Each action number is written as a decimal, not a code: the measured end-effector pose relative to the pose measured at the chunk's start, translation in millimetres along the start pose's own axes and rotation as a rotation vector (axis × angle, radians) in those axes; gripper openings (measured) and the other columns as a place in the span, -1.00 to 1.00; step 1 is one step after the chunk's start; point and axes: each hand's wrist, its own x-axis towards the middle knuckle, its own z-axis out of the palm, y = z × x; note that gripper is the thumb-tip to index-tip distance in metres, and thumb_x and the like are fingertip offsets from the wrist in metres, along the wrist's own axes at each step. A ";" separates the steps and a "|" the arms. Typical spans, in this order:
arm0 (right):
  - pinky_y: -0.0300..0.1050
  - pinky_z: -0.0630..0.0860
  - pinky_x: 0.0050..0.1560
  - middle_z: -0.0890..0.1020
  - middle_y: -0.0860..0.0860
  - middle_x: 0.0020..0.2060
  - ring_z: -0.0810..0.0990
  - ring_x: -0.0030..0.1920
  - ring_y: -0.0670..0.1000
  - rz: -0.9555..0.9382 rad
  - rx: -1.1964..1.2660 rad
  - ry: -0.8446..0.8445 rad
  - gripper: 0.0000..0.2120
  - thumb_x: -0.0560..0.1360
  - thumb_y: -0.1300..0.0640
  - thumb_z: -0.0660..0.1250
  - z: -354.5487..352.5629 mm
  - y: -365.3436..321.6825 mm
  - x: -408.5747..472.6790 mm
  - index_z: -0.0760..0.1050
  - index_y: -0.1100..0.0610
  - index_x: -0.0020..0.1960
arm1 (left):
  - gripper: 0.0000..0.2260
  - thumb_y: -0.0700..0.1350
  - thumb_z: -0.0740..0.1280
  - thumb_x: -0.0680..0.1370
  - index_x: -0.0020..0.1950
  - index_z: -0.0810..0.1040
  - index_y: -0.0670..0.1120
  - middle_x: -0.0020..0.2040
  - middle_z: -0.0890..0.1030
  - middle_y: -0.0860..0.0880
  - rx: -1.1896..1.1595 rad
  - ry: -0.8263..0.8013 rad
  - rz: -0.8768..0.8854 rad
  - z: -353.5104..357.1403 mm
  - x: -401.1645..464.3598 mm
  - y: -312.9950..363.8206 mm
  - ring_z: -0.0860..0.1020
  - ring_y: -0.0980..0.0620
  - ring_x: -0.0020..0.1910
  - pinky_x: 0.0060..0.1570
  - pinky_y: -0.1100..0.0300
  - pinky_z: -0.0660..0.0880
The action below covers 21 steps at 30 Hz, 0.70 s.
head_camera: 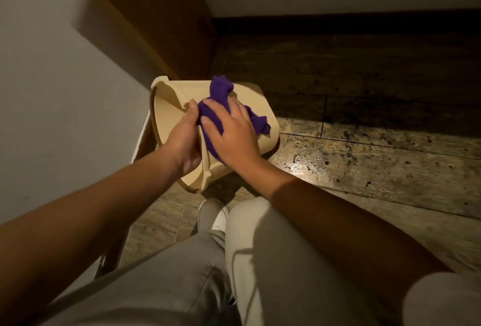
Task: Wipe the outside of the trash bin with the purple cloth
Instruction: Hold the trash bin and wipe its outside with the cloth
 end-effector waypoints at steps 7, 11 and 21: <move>0.18 0.46 0.24 0.54 0.17 0.31 0.47 0.31 0.25 0.221 -0.309 -0.001 -0.59 0.64 -0.14 0.20 -4.2 69.7 6.3 0.49 -0.01 0.41 | -0.61 0.24 0.18 0.66 0.38 0.50 0.08 0.08 0.78 -0.08 0.053 0.141 -0.013 -36.7 1.6 -5.0 0.77 -0.12 0.01 -0.23 -0.05 0.70; 0.08 0.50 0.09 0.56 0.21 0.25 0.56 0.21 0.28 0.475 -0.470 -0.131 -0.62 0.67 -0.11 0.15 -34.2 114.7 26.8 0.48 0.04 0.37 | -0.52 0.27 0.19 0.65 0.43 0.47 0.02 0.15 0.73 -0.07 0.118 0.211 -0.018 -44.7 5.3 5.7 0.72 -0.13 0.07 -0.18 -0.03 0.64; -0.06 0.51 0.08 0.63 0.05 0.16 0.60 0.13 0.08 0.231 0.021 0.022 -0.67 0.61 -0.14 0.30 -52.4 34.2 22.9 0.58 -0.01 0.29 | -0.57 0.34 0.19 0.62 0.28 0.50 0.05 0.18 0.71 -0.06 0.285 0.080 0.005 -43.7 -16.2 -9.4 0.72 -0.09 0.08 0.08 -0.06 0.64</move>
